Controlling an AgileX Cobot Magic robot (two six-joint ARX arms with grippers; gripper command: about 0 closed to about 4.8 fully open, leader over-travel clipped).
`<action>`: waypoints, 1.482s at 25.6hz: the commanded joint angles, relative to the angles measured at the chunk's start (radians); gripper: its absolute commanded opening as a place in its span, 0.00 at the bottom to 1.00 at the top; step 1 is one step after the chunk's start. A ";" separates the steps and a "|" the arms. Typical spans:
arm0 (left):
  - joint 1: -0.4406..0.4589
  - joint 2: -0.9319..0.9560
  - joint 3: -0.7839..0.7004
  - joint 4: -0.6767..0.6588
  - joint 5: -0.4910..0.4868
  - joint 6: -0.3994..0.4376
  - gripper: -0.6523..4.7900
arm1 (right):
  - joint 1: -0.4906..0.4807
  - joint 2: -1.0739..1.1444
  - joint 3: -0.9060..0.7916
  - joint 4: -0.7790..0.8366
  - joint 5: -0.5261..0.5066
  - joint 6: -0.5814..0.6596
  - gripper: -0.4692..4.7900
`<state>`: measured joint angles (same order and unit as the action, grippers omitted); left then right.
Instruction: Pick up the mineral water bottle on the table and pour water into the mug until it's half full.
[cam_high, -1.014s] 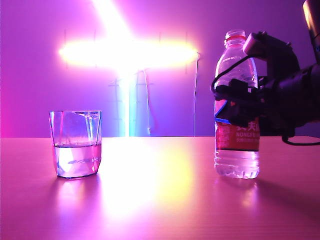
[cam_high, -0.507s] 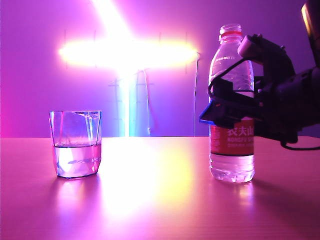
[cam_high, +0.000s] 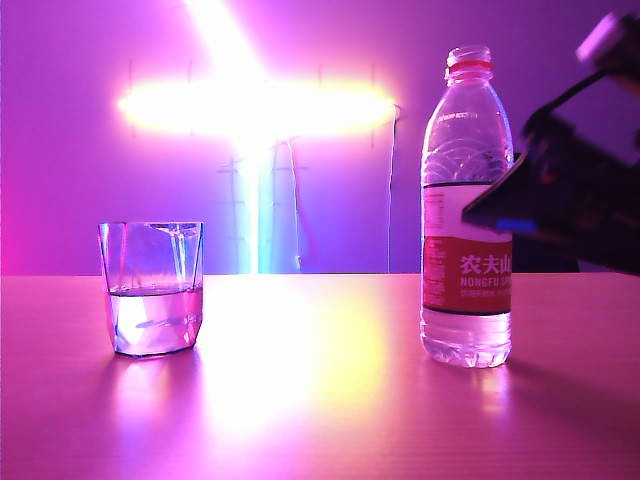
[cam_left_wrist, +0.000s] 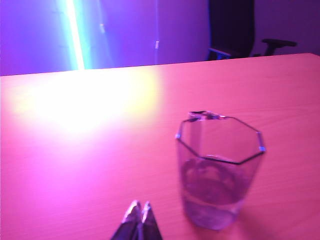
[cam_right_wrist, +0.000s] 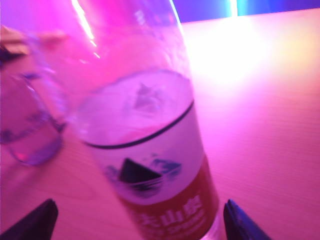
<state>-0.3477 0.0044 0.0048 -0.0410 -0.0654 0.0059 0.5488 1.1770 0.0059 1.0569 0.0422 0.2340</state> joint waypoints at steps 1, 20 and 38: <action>0.116 0.002 0.004 0.013 0.001 -0.003 0.12 | 0.031 -0.150 -0.006 -0.050 -0.074 0.032 1.00; 0.338 0.002 0.004 0.013 0.002 -0.003 0.12 | 0.184 -1.176 0.136 -0.986 0.136 -0.021 0.07; 0.342 0.002 0.004 0.012 -0.001 -0.003 0.12 | 0.184 -1.176 0.135 -0.986 0.140 -0.021 0.07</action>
<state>-0.0044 0.0040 0.0048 -0.0414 -0.0677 0.0059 0.7326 0.0013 0.1360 0.0528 0.1822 0.2161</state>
